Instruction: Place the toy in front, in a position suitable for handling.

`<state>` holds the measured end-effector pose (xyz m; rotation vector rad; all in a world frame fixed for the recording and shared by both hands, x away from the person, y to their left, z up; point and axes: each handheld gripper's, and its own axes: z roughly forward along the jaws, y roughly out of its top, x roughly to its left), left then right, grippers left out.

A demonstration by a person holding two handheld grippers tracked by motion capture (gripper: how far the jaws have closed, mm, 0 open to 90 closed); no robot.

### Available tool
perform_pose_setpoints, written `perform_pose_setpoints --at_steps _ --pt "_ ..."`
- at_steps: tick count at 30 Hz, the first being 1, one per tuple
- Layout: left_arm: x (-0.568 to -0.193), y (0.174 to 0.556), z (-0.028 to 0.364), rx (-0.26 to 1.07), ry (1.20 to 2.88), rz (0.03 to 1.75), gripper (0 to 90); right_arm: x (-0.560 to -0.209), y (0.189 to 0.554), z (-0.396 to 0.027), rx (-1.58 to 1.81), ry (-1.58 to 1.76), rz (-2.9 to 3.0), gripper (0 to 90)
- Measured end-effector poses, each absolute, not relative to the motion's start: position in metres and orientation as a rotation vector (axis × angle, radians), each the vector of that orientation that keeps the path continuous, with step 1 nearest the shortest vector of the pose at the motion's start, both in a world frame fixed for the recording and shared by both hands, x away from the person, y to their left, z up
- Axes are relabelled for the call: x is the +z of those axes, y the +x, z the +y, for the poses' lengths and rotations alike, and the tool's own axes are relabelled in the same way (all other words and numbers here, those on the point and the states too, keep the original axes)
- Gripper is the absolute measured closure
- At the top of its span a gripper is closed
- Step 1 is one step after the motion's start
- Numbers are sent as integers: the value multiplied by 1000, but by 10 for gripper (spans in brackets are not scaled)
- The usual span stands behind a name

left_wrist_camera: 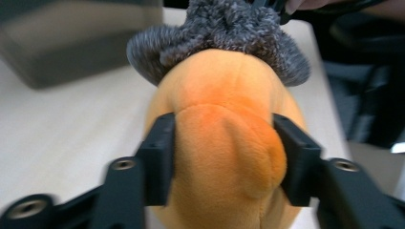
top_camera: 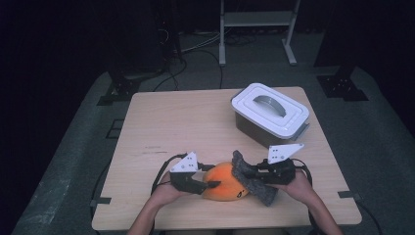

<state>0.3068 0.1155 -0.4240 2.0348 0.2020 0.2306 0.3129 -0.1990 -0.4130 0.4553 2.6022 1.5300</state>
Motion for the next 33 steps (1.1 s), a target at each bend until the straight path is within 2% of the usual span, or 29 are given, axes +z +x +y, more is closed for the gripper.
perform_pose_setpoints --at_steps 1,2,4,8,9,11,14,16,18,20,21,22,25,28,33 --pt "-424 307 115 231 2035 202 523 -413 313 -199 1530 455 2602 785" --pt "-421 305 115 303 2010 185 540 -409 315 -199 1557 472 2565 786" --pt "-419 305 117 356 1980 184 529 -409 317 -199 1570 476 2559 786" --pt "-424 313 120 217 1987 261 366 -419 316 -190 1504 451 2650 785" --pt "-423 312 120 221 1994 254 371 -418 315 -189 1502 431 2664 785" --pt "-423 311 121 233 2004 231 448 -411 314 -190 1541 412 2636 786" --pt "-425 307 118 211 2011 155 459 -398 313 -191 1676 406 2547 786" --pt "-423 306 118 207 2020 146 439 -397 312 -186 1619 393 2547 786" --pt "-419 309 121 183 2020 200 347 -408 313 -182 1525 392 2600 786" --pt "-418 311 125 172 2012 232 327 -415 314 -184 1519 404 2628 786" --pt "-418 311 125 172 2012 232 339 -415 314 -184 1519 404 2628 786" --pt "-420 311 125 168 2012 232 398 -412 315 -187 1499 400 2639 786" --pt "-421 308 122 180 2014 180 452 -407 312 -188 1519 385 2624 786" --pt "-422 303 113 178 2005 108 466 -390 304 -178 1611 326 2543 787" --pt "-423 301 113 172 2020 89 463 -395 301 -163 1540 276 2587 787"
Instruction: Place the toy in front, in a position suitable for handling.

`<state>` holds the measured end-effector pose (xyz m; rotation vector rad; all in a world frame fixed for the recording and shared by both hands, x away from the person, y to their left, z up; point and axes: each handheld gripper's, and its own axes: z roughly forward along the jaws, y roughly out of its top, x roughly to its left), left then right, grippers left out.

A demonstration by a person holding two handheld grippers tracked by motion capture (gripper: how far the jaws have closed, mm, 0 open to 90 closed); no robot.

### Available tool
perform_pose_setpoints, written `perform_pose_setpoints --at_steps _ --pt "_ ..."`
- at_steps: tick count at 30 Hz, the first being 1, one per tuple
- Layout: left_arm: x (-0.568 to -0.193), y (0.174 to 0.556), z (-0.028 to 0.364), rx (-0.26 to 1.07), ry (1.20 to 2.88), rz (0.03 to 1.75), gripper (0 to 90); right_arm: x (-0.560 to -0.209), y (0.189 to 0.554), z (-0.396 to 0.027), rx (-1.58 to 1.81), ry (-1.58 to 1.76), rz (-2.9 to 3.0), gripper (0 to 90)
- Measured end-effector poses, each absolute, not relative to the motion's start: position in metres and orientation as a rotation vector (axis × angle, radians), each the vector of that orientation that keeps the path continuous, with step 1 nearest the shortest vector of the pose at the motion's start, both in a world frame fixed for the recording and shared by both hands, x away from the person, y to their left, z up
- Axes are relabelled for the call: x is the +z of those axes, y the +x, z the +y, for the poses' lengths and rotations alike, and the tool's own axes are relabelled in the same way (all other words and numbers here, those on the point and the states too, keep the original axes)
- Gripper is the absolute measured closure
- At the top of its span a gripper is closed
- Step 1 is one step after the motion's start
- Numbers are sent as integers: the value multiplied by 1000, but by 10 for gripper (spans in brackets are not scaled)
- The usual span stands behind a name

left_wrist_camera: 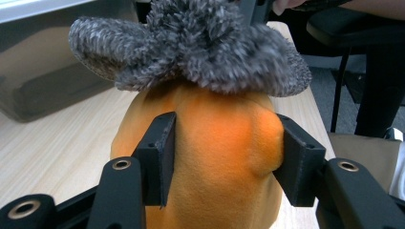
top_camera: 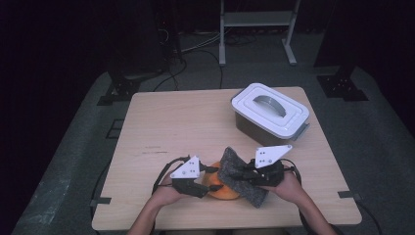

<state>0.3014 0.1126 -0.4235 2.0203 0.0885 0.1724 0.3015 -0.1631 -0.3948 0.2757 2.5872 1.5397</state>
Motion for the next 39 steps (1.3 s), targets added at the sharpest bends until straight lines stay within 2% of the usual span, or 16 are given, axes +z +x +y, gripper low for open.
perform_pose_setpoints --at_steps 6,14,18,23,26,34,36,39 --pt "-423 306 118 164 2017 121 458 -405 314 -185 1537 398 2580 786" --pt "-422 313 127 194 2018 215 441 -408 310 -180 1521 383 2616 786" --pt "-420 317 134 166 2024 289 379 -409 306 -173 1515 362 2630 787" --pt "-416 316 130 107 1989 278 349 -409 303 -167 1510 340 2633 786" --pt "-420 317 130 89 2000 276 376 -409 302 -165 1507 323 2641 787" --pt "-422 315 132 75 2036 250 381 -412 309 -184 1474 383 2647 787" --pt "-419 316 133 57 2028 254 334 -412 307 -181 1487 376 2651 787" --pt "-414 316 135 49 1983 259 329 -413 305 -177 1493 348 2668 787"
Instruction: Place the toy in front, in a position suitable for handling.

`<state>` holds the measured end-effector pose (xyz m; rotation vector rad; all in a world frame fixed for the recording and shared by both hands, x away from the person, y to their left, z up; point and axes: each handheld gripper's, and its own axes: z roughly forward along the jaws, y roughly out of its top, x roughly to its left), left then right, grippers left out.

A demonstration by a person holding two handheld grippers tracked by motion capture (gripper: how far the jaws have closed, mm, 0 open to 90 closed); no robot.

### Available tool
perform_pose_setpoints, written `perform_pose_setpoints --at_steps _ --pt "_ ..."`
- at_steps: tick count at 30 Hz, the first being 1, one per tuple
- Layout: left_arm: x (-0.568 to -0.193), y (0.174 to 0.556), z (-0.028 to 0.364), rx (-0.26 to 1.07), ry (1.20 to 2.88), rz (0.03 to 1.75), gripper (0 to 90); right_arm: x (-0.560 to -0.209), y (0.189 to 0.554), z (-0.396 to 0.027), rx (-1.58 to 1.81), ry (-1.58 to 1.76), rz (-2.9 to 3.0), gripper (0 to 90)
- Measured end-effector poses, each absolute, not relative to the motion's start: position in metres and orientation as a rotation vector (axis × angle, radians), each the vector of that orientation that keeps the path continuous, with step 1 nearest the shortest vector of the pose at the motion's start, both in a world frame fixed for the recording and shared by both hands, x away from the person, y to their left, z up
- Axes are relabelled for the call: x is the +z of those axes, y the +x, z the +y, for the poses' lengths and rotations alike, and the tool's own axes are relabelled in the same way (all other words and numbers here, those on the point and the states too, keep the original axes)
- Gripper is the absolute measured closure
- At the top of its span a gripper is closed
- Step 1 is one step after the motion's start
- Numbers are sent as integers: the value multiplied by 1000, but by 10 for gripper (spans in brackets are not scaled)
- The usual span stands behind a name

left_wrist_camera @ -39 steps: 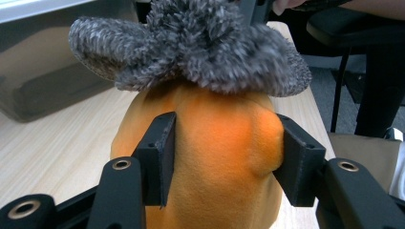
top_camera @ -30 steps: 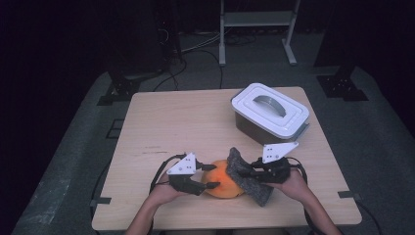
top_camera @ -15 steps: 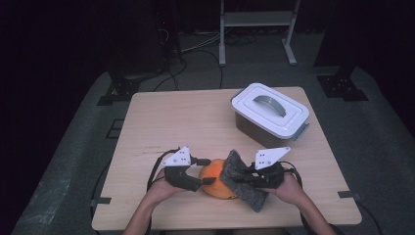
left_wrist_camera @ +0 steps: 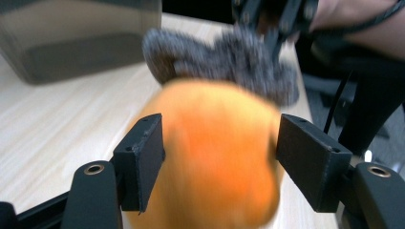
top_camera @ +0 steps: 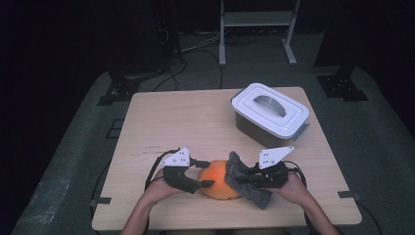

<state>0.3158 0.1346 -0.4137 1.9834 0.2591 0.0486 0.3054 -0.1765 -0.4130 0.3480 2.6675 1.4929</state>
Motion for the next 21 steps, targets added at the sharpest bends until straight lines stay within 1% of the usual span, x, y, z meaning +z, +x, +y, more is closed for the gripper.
perform_pose_setpoints --at_steps 1,3,5,11,13,14,17,18,19,20,21 --pt "-413 315 134 44 1970 257 330 -413 305 -175 1500 338 2673 787" --pt "-417 314 129 51 2017 245 350 -414 303 -172 1502 311 2691 785" --pt "-420 313 128 42 2021 243 369 -414 303 -174 1487 306 2702 785" --pt "-419 312 129 12 2046 210 365 -412 308 -184 1515 383 2643 785" --pt "-417 313 130 0 2028 220 311 -414 307 -180 1514 371 2656 784" --pt "-413 314 132 5 1999 252 275 -417 306 -175 1525 348 2674 785" --pt "-414 315 130 24 2016 276 192 -417 303 -169 1532 309 2697 785" --pt "-416 315 128 35 2043 292 192 -418 301 -166 1527 289 2705 784" --pt "-420 316 126 26 2069 310 166 -418 300 -164 1522 277 2709 784" --pt "-427 318 125 3 2071 333 150 -418 299 -164 1505 264 2718 784" --pt "-427 318 125 3 2071 333 153 -418 299 -164 1505 264 2718 784"
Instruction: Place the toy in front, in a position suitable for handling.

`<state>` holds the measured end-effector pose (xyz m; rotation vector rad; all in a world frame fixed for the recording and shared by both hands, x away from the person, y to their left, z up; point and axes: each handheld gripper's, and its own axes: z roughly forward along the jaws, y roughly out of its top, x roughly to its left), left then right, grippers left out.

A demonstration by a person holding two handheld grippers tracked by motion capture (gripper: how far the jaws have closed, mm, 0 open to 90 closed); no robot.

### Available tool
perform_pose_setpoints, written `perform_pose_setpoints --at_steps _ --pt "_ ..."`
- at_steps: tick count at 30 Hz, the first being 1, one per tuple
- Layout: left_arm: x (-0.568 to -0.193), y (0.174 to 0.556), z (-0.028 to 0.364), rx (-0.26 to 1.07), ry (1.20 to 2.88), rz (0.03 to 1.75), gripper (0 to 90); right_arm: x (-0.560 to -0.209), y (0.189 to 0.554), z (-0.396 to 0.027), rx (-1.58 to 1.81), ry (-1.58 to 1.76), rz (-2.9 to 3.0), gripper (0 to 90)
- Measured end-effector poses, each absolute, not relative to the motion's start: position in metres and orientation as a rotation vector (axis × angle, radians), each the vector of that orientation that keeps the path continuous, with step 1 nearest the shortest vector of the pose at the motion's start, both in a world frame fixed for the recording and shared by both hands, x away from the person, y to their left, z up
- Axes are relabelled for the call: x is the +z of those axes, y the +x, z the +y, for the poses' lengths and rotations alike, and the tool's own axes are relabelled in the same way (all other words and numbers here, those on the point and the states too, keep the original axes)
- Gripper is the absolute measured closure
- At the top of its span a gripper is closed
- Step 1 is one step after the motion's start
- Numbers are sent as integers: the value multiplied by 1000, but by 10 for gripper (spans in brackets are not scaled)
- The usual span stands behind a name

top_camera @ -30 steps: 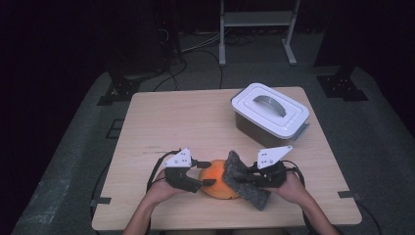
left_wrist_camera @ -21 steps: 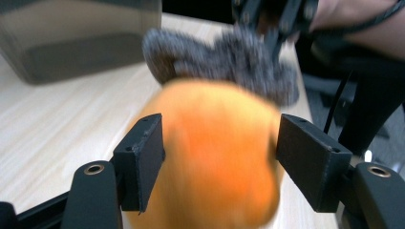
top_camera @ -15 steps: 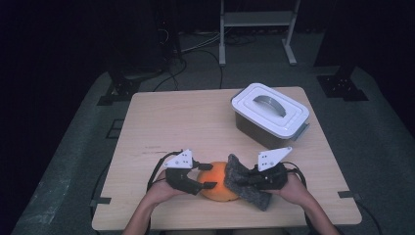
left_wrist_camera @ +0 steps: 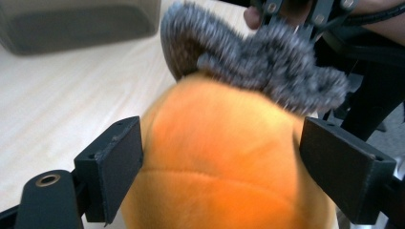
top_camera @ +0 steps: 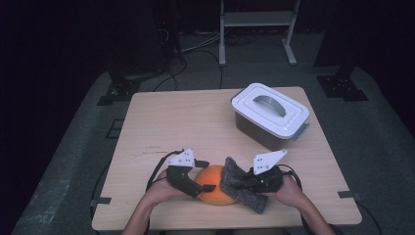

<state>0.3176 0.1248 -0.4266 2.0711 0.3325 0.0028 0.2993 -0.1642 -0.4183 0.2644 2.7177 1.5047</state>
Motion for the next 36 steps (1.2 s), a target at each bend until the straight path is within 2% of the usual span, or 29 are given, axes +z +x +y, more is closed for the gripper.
perform_pose_setpoints --at_steps 2,3,4,8,12,16,19,23,28,31,33,36 --pt "-430 318 125 -19 2065 334 174 -419 301 -168 1495 277 2720 785" --pt "-431 317 124 -16 2087 315 254 -420 304 -172 1478 292 2727 785" --pt "-431 317 124 -16 2087 315 294 -421 305 -175 1460 309 2729 785" --pt "-432 316 127 2 2098 297 388 -420 307 -182 1453 356 2707 787" --pt "-431 317 129 9 2095 302 427 -410 303 -171 1548 322 2648 787" --pt "-433 319 134 1 2076 317 441 -417 306 -168 1537 332 2676 787" --pt "-433 321 136 3 2054 344 474 -424 311 -181 1456 404 2686 787" --pt "-430 320 131 42 2004 344 520 -418 314 -191 1516 446 2638 788" --pt "-428 317 118 197 1976 284 533 -411 320 -193 1575 478 2572 788" --pt "-429 317 121 187 1996 274 522 -418 321 -187 1547 481 2605 787" --pt "-428 317 124 163 2009 272 487 -419 321 -185 1554 475 2614 787" --pt "-427 317 125 127 2012 284 366 -420 319 -181 1555 459 2628 787"
